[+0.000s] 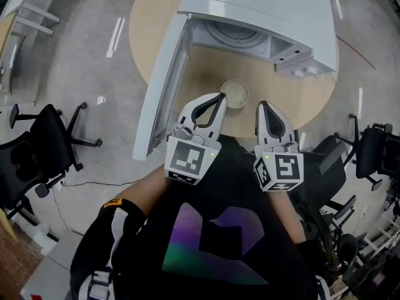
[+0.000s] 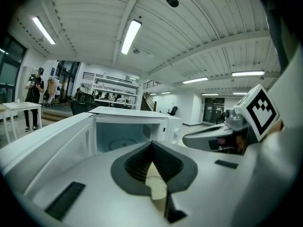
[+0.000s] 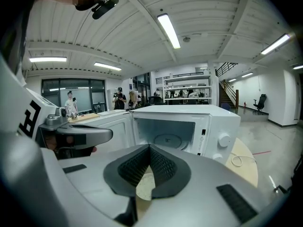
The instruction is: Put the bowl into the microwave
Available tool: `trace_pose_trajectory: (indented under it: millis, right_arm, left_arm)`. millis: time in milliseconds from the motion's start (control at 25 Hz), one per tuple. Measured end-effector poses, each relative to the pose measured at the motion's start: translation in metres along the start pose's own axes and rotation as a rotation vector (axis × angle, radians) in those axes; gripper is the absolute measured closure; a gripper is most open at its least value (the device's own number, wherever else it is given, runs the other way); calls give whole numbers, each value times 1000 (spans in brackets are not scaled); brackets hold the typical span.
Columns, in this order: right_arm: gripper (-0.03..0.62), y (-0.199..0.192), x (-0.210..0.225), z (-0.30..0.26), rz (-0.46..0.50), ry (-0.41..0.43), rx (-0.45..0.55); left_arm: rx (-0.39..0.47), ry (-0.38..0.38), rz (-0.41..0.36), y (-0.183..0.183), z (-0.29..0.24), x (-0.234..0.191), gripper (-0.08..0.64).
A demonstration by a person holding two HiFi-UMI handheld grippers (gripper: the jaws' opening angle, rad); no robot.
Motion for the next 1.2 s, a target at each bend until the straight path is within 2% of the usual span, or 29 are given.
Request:
trace_pose_trajectory:
  millis: [440, 720, 1200]
  right_arm:
    - [577, -10, 35, -18, -18, 66, -33]
    - [577, -19, 54, -31, -25, 106, -61]
    - [575, -43, 70, -64, -29, 182, -177]
  left_arm:
    - [-40, 76, -11, -2, -27, 4, 515]
    - [-60, 129, -43, -9, -43, 0, 515]
    - [-120, 177, -90, -18, -70, -13, 515]
Point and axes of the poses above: the fingertips, and each gripper's own axes: z backward along the fingers, x to its right, y out of its top, the point moved 6 cm from there along z, backward along the fingers, and after that the axes turned 9 degrees about y, right-handed, at the moved point
